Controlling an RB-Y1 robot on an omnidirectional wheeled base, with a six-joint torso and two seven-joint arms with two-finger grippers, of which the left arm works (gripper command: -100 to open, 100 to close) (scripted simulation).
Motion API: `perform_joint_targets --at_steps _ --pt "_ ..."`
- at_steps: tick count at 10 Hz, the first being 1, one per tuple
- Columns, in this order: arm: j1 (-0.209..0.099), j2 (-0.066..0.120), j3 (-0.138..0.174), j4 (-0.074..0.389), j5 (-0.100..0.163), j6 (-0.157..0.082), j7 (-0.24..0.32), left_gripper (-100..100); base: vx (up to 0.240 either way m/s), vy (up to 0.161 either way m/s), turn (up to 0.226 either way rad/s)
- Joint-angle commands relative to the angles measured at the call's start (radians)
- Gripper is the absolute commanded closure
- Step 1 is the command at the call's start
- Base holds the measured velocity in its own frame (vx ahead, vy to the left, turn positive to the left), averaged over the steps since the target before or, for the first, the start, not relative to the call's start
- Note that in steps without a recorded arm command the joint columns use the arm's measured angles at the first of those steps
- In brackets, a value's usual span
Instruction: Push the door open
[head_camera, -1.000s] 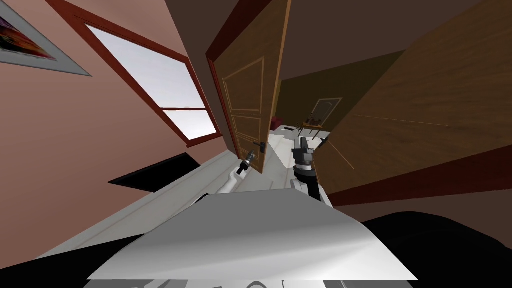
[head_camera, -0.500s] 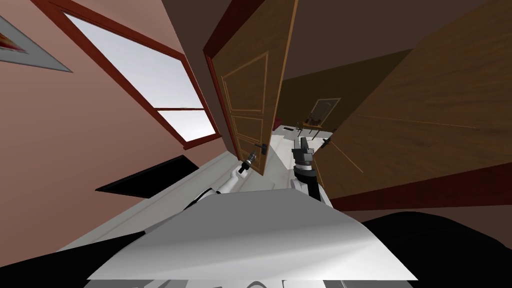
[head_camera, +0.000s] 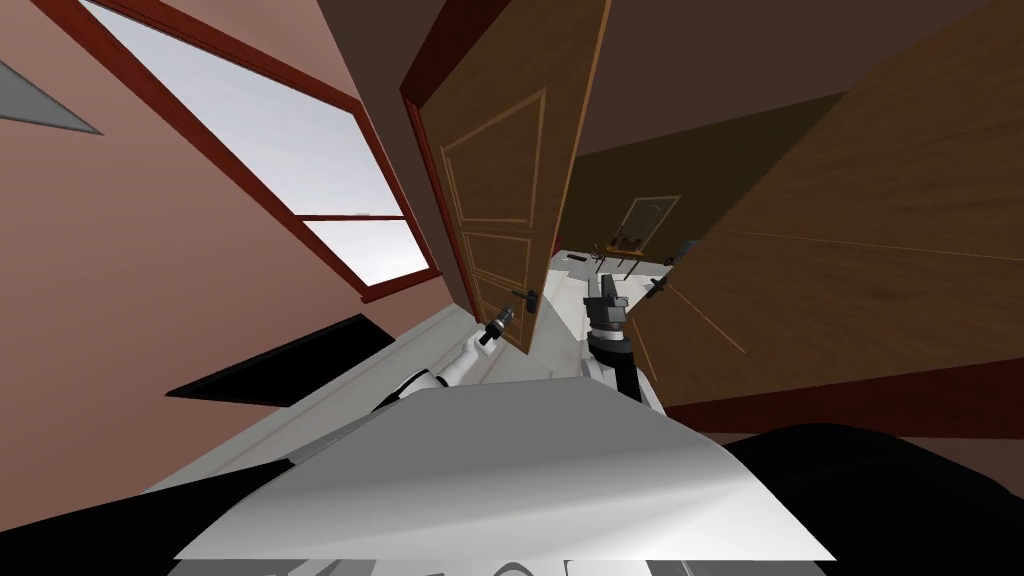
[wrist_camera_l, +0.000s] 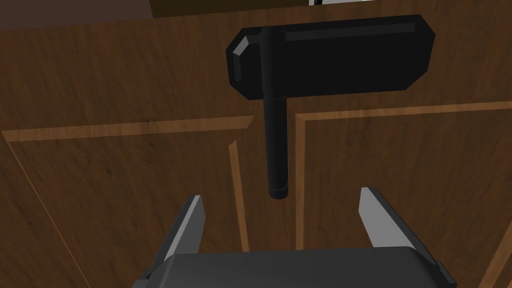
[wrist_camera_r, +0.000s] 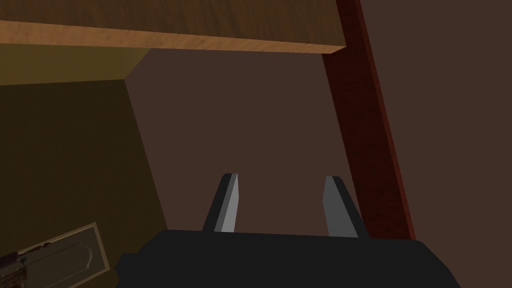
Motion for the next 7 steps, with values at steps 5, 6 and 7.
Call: perform_joint_targets --at_steps 5,6,7 --pt "-0.004 0.001 0.014 0.012 0.003 0.002 -0.011 -100 0.134 -0.090 -0.026" --pt "-0.005 -0.002 0.017 0.015 0.004 0.003 -0.013 -100 0.210 -0.133 -0.028" --pt "-0.006 -0.007 0.021 0.017 0.005 0.003 -0.016 -100 0.174 -0.141 -0.041"
